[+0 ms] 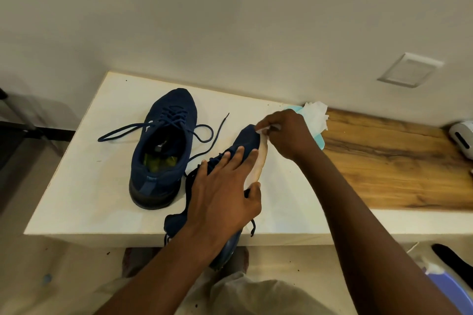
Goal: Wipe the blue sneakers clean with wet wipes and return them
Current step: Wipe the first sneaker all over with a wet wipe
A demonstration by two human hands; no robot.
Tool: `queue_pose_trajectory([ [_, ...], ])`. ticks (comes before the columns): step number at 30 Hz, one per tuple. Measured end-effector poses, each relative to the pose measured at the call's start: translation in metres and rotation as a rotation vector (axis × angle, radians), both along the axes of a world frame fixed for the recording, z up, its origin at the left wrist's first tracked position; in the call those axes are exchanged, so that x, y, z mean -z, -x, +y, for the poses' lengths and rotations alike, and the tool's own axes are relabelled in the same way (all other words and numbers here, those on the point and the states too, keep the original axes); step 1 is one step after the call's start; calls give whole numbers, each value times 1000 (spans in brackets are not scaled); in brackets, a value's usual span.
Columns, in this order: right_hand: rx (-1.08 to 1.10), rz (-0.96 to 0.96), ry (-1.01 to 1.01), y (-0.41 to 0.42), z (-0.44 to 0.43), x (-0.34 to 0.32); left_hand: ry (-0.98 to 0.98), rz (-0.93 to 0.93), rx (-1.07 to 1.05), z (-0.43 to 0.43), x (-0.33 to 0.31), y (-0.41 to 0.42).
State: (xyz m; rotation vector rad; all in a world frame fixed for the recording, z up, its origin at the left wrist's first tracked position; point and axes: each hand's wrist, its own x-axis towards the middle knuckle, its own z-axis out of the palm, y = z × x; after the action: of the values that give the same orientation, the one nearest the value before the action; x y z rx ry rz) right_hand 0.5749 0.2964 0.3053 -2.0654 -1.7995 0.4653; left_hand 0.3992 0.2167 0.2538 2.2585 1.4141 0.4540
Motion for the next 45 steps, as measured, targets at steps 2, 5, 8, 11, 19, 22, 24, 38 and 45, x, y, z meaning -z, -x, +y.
queue_pose_trajectory([
  [2, 26, 9, -29, -3, -7, 1, -3, 5, 8, -1, 0, -2],
  [5, 40, 31, -11, 1, 13, 4, -6, 12, 9, -1, 1, -1],
  [8, 1, 24, 40, 10, 34, 7, -6, 12, 0, -1, 0, 1],
  [11, -18, 4, 36, 10, 26, 4, 1, -21, -9, 0, -1, 4],
  [19, 33, 27, -70, 2, -28, 2, 3, -24, -2, 0, -1, 2],
  [22, 13, -6, -36, 1, 5, 4, -14, -15, 0, 0, 0, 1],
  [24, -3, -12, 1, 4, 23, 6, -7, -14, -6, 0, 0, 1],
  [38, 27, 5, -17, 12, -24, -13, -3, -28, -2, 0, 0, 3],
  [45, -10, -58, 65, 12, 24, 2, 14, -37, -23, 1, 1, 4],
])
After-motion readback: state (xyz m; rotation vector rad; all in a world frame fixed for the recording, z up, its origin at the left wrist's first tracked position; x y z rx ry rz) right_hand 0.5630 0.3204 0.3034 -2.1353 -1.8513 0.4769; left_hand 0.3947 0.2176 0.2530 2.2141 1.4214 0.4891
